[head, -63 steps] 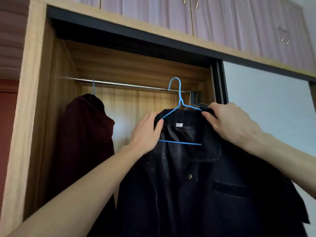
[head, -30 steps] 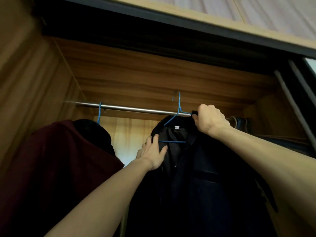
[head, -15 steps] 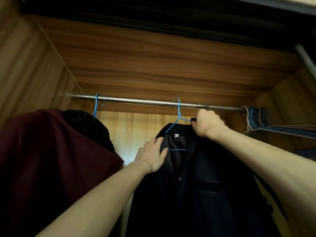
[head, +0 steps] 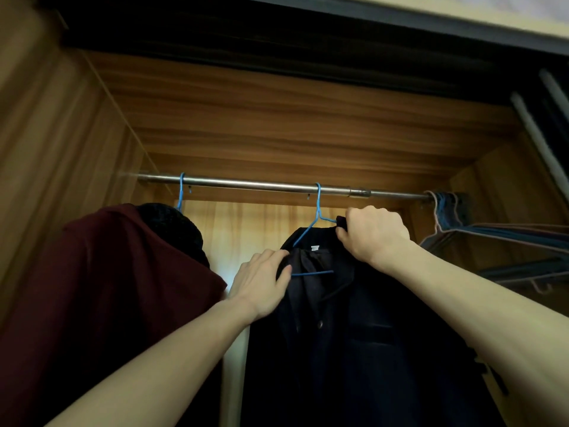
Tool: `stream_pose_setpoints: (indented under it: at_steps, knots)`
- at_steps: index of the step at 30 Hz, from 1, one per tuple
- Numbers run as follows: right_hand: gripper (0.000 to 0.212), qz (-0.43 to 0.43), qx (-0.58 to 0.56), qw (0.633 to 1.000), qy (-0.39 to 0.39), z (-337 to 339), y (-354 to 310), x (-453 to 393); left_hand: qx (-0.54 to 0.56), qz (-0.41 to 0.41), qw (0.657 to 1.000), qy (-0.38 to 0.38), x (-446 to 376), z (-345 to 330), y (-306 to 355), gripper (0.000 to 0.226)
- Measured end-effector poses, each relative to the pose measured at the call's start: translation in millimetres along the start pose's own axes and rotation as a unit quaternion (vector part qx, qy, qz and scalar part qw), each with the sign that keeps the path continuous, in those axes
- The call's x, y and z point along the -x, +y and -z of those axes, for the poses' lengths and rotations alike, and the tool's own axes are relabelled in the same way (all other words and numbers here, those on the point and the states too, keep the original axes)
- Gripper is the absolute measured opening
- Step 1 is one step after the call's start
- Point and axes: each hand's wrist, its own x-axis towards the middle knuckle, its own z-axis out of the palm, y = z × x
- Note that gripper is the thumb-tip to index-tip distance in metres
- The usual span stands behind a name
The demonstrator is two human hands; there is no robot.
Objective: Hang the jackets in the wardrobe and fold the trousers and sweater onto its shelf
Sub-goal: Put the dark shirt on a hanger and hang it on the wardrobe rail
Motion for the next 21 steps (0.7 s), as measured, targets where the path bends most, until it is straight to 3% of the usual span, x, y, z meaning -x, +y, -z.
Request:
stream_pose_setpoints:
  at_steps: [6, 13, 21]
  knots:
    - [0.047, 0.046, 0.084, 0.995, 0.036, 4.7, -3.7, 39.6, 0.026, 0.011, 1.000, 0.005, 27.7, 21.2, 5.9, 0.044]
    - [0.063, 0.074, 0.011, 0.994, 0.076, 11.9, -8.2, 101.8, 0.077, 0.017, 0.997, 0.010, 70.2, 39.9, 11.0, 0.047]
    - [0.069, 0.056, -0.054, 0.996, 0.042, 20.7, -11.3, 185.6, 0.142, 0.031, 0.989, -0.011, 140.8, 42.5, 16.5, 0.051]
